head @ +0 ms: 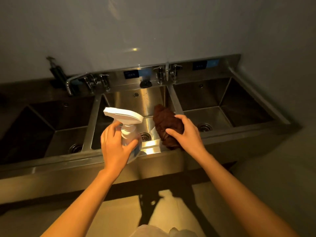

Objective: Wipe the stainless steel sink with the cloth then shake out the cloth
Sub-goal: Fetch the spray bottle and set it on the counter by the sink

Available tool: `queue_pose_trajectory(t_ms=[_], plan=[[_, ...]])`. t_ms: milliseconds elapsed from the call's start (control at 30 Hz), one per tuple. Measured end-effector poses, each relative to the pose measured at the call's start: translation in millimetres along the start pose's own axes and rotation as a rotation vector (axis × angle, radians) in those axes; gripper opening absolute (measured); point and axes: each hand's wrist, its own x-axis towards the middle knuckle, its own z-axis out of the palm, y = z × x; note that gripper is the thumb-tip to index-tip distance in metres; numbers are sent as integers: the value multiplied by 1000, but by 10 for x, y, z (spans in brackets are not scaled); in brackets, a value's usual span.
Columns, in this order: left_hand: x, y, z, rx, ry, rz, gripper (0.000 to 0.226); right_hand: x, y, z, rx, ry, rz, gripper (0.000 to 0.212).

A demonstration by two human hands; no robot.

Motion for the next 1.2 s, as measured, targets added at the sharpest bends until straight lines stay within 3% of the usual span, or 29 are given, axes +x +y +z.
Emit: queue_pose_trajectory(t_ms=[367, 733, 1067, 1200], plan=[[-513, -849, -925, 20, 117, -240, 59, -189, -688, 1040, -99, -162, -135, 58], [-1342, -1755, -2231, 213, 190, -485, 58, -834, -1558, 2452, -55, -353, -295, 57], [-2095, -2464, -3102, 446, 340, -548, 53, -1311, -2276, 3602, 0, -571, -446, 58], [-2199, -2626, -3234, 501, 415, -612, 64, -1281, -2495, 3935, 19, -649, -487, 56]])
